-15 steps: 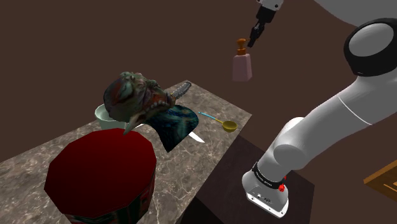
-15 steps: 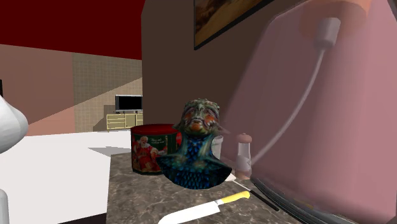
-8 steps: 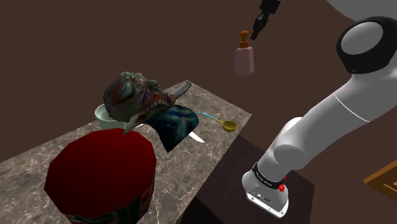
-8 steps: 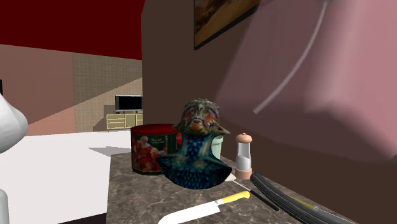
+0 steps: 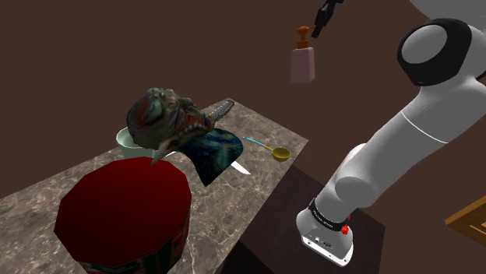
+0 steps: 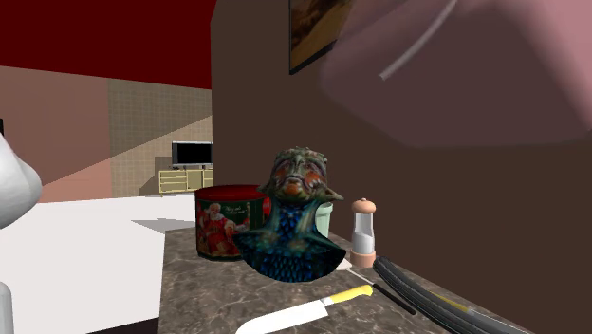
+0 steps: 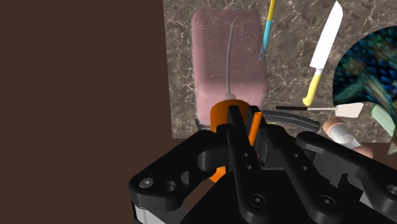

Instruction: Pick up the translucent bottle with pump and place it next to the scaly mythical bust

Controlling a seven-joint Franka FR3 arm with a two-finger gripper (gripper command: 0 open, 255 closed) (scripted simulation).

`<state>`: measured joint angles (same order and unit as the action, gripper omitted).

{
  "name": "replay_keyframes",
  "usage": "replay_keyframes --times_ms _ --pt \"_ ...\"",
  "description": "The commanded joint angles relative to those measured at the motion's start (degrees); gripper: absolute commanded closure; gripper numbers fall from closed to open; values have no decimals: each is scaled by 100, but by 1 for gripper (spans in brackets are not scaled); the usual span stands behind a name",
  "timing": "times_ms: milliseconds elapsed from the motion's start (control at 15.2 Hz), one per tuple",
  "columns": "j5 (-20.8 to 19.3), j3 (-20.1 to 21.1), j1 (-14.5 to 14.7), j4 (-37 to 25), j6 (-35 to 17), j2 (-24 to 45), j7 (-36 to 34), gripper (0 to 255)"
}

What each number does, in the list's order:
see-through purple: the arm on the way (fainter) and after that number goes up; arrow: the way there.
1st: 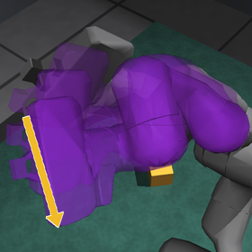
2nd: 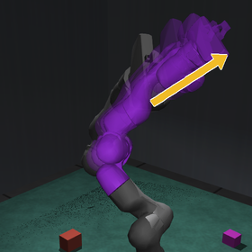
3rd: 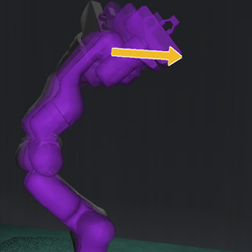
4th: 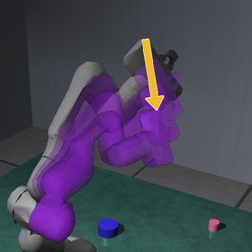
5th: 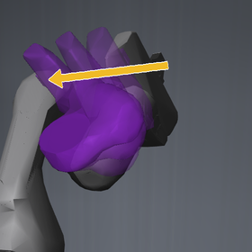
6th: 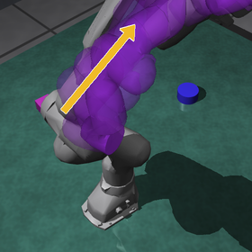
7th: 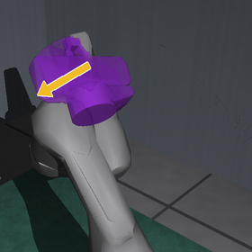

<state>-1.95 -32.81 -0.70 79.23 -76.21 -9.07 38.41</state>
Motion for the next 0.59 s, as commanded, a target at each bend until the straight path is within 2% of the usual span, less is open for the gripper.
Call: replay_keyframes --times_ms 0,528 --pt "90 -59 -9 -326 188 166 55 255" --pt "638 -401 -220 -1917 1113 996 378 255"
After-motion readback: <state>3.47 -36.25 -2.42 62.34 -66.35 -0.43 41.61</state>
